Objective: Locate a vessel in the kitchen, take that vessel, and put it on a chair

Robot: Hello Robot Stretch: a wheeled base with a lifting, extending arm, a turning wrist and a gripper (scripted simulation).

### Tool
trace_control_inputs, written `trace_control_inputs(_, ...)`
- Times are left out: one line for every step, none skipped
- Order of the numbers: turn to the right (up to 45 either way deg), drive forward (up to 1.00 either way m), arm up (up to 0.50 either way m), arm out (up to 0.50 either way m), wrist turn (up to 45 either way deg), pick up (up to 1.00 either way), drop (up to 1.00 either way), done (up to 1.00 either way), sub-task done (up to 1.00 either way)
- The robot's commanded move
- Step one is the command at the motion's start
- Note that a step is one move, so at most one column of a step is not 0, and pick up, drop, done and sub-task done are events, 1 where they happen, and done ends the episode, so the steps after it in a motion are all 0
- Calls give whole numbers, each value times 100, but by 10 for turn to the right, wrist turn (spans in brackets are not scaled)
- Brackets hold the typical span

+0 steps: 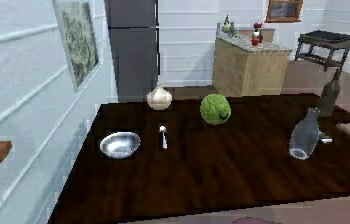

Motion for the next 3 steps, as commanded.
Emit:
trace_control_inputs(450, 0, 0, 0, 0, 0, 0, 0, 0)
trace_control_inputs(450, 0, 0, 0, 0, 0, 0, 0, 0)
trace_control_inputs(120, 0, 0, 0, 0, 0, 0, 0, 0)
